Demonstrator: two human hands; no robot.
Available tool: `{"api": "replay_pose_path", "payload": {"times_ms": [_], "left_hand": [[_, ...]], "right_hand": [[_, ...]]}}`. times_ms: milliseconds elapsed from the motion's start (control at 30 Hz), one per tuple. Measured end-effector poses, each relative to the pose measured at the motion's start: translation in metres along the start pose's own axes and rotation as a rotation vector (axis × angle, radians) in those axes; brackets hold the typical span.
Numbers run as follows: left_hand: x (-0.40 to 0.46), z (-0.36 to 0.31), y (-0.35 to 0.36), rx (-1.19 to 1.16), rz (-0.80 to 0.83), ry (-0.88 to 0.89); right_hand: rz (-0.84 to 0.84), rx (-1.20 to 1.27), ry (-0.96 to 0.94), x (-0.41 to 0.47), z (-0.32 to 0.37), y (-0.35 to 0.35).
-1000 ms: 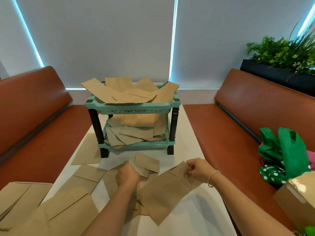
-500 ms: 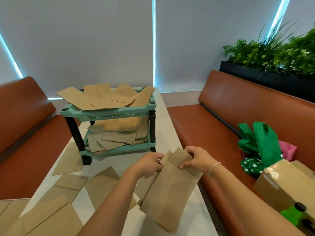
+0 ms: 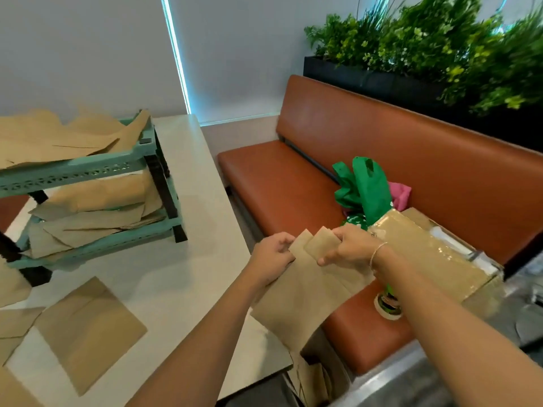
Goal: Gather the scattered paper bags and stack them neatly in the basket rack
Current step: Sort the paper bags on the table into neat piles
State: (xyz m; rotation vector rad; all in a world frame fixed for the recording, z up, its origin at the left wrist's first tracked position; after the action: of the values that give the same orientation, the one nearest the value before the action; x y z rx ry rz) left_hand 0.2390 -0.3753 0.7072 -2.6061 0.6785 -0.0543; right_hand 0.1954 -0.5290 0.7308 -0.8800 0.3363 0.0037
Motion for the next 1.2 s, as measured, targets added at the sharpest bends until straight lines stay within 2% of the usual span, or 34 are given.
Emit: {"api": "replay_pose_path", "payload": {"times_ms": [300, 567, 667, 833, 900, 1000, 1067, 1133, 1200], "left_hand": [[0.022, -0.013, 0.074, 0.117, -0.022, 0.011], [0.042, -0.011, 0.084, 0.267, 0.048, -0.068], [0.047, -0.008, 0.063, 0.324, -0.075, -0.107], [0.044, 0.0, 0.029, 0.237, -0.319, -0.17], [0.043, -0.001, 0.037, 0.242, -0.261, -0.158], [0.04, -0.002, 0.071, 0.243, -0.053, -0.13], [0.033, 0.0, 0.092, 0.159, 0.063, -0.137], [0.027, 0.004, 0.106, 0.058, 0.129, -0.157], [0.024, 0.012, 0.11, 0.086, 0.142, -0.179]], "right_hand": [[0.022, -0.066, 0.113, -0.01, -0.093, -0.012], [0.086, 0.03, 0.091, -0.008, -0.115, -0.02], [0.122, -0.03, 0.126, -0.007, -0.128, -0.023], [0.135, -0.161, 0.133, -0.006, -0.138, -0.025], [0.104, -0.133, 0.096, -0.004, -0.131, -0.025], [-0.013, -0.039, 0.012, 0.004, -0.114, -0.025], [-0.097, 0.026, -0.031, 0.008, -0.107, -0.023], [-0.167, 0.056, -0.03, 0.012, -0.109, -0.018], [-0.173, 0.026, -0.011, 0.014, -0.114, -0.005]]}}
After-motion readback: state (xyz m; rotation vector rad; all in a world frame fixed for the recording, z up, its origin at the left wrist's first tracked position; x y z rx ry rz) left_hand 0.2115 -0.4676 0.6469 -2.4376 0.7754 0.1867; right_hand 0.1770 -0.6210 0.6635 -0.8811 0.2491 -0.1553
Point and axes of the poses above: each hand's wrist, its own x-axis towards the middle knuckle, its own y-axis out of the palm, z = x × y, the point moved 7 cm from there along x, towards the middle knuckle, and after that the axes turned 1 degree about -z, right-handed, at the moved point
